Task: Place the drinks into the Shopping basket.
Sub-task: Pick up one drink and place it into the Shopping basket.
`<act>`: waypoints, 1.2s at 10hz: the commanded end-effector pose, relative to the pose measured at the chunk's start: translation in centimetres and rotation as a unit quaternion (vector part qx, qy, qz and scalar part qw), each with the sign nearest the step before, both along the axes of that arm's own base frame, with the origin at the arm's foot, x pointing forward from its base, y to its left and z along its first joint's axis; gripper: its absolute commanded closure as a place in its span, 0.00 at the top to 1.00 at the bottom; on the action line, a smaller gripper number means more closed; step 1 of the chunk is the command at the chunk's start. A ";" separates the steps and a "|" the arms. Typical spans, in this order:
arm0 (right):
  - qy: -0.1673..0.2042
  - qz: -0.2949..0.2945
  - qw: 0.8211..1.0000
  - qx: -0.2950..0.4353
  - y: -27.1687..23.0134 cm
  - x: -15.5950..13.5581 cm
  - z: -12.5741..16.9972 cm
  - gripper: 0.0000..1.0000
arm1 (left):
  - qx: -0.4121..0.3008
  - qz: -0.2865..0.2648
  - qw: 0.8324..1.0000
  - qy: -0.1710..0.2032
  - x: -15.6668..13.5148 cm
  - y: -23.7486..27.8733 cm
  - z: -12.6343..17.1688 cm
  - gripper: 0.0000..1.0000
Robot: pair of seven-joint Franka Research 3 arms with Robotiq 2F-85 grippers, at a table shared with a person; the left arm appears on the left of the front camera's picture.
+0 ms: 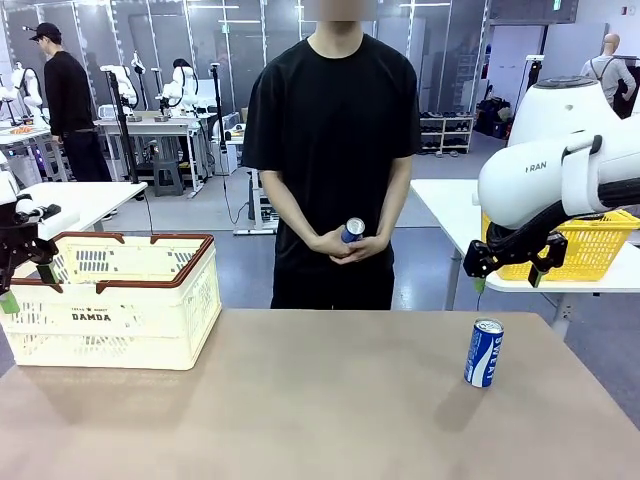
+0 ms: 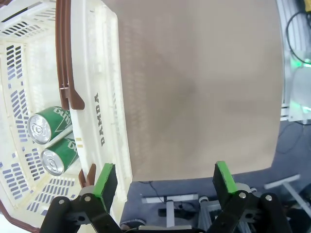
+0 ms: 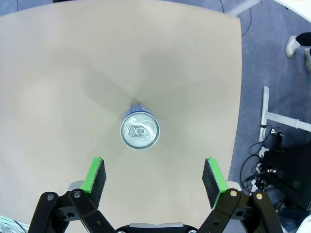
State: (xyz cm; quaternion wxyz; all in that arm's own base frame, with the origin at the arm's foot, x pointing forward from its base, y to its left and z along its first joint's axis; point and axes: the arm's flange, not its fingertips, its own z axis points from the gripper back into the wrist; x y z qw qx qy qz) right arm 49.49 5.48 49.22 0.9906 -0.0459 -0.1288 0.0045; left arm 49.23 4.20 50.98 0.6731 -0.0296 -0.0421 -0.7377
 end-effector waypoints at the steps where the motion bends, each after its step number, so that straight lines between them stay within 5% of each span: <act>1: 0.012 -0.016 1.000 0.006 0.3 0.6 -0.4 1.00 | 0.003 -0.001 1.000 0.004 -0.3 0.1 0.2 1.00; 12: 0.073 -0.005 0.996 0.042 -0.4 2.9 -8.5 1.00 | 0.003 -0.001 1.000 0.004 -0.3 0.1 0.2 1.00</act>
